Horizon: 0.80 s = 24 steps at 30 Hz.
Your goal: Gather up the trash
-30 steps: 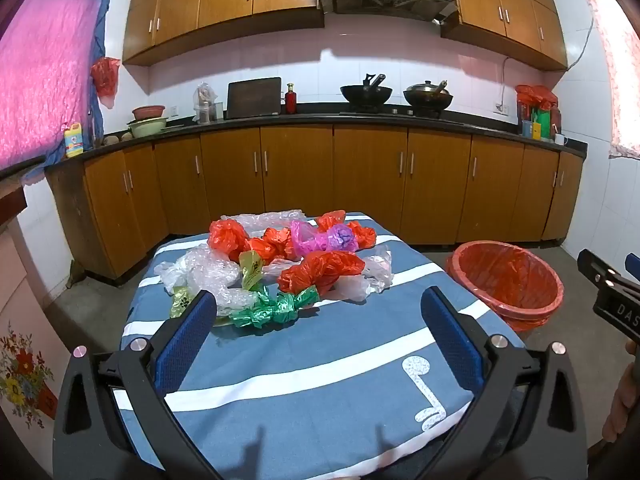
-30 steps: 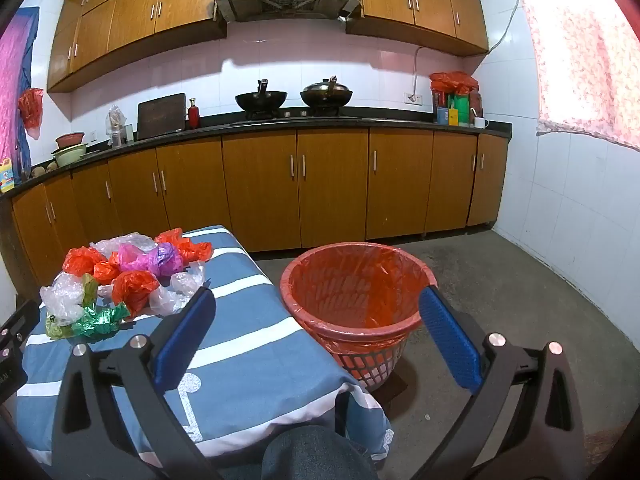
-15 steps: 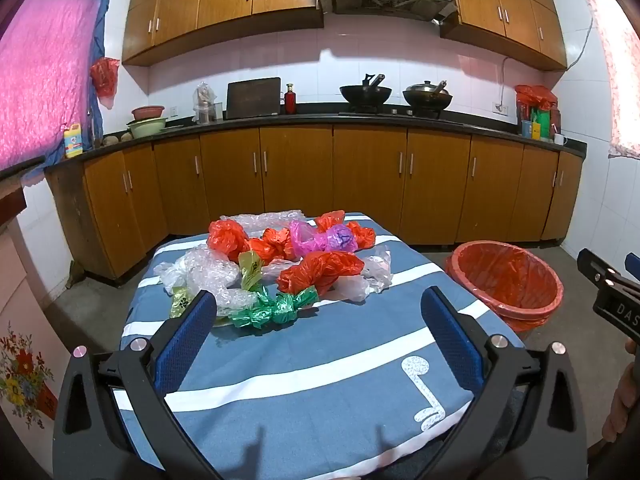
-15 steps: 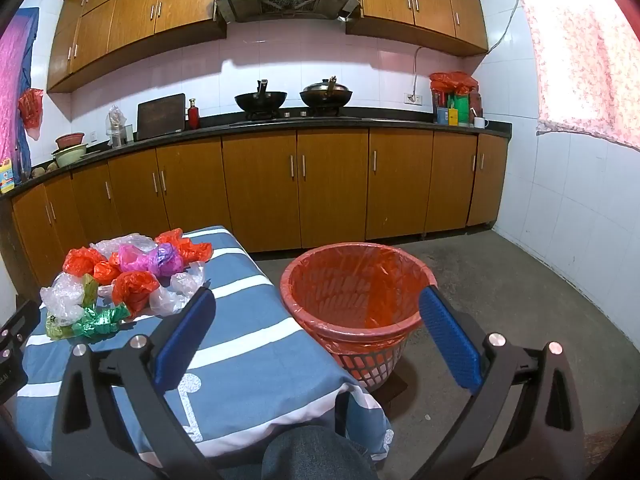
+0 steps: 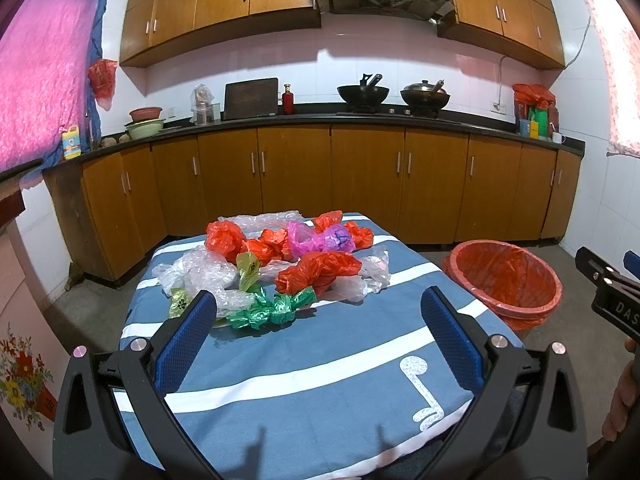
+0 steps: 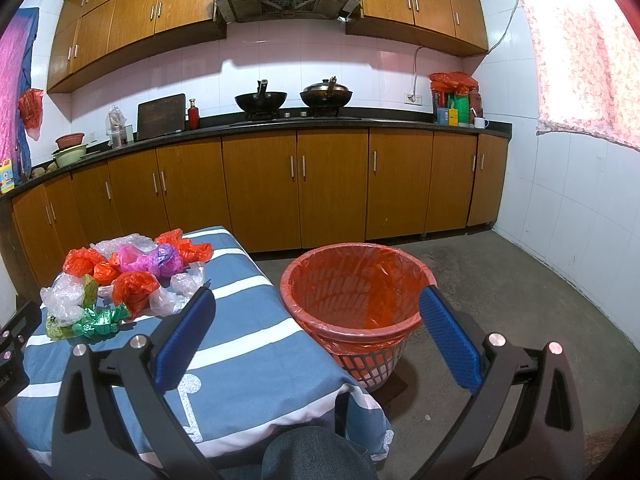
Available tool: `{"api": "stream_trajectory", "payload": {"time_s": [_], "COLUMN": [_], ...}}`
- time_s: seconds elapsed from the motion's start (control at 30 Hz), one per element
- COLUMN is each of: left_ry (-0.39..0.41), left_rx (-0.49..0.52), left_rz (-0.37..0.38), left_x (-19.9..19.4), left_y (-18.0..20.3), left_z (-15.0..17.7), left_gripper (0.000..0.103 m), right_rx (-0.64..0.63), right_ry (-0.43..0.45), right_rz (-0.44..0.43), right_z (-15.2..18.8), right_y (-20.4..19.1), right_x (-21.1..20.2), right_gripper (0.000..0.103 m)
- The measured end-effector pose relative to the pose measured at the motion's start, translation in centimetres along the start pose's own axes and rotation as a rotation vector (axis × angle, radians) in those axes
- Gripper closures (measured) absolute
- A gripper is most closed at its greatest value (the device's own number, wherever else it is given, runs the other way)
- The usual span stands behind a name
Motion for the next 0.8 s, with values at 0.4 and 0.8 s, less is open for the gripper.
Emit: {"api": "stream_trajectory", "payload": {"time_s": [0.4, 0.8], "left_ry": [0.0, 0.0], "left_rx": [0.001, 0.002], "left_rz": [-0.001, -0.001], "left_x": [-0.01, -0.01], "left_y": [0.02, 0.02], "left_z": [0.0, 0.0], "left_gripper": [0.002, 0.002], "right_rx": [0.0, 0.0], "right_ry": [0.0, 0.0], "right_rz": [0.0, 0.0], "right_z": [-0.04, -0.05], "right_y": [-0.15, -0.17], "right_x": [-0.01, -0.01], "right_gripper": [0.004, 0.004]}}
Point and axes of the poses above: each gripper's, at about its wrist camera, not at the fingertips, and x roughly the way its jaws point, y to its right, z to its underside, the point moved 2 cm from there along x, roughly the way its jaws point, and after that the axes turned 4 degrees about -x, right-handed, at the moved point
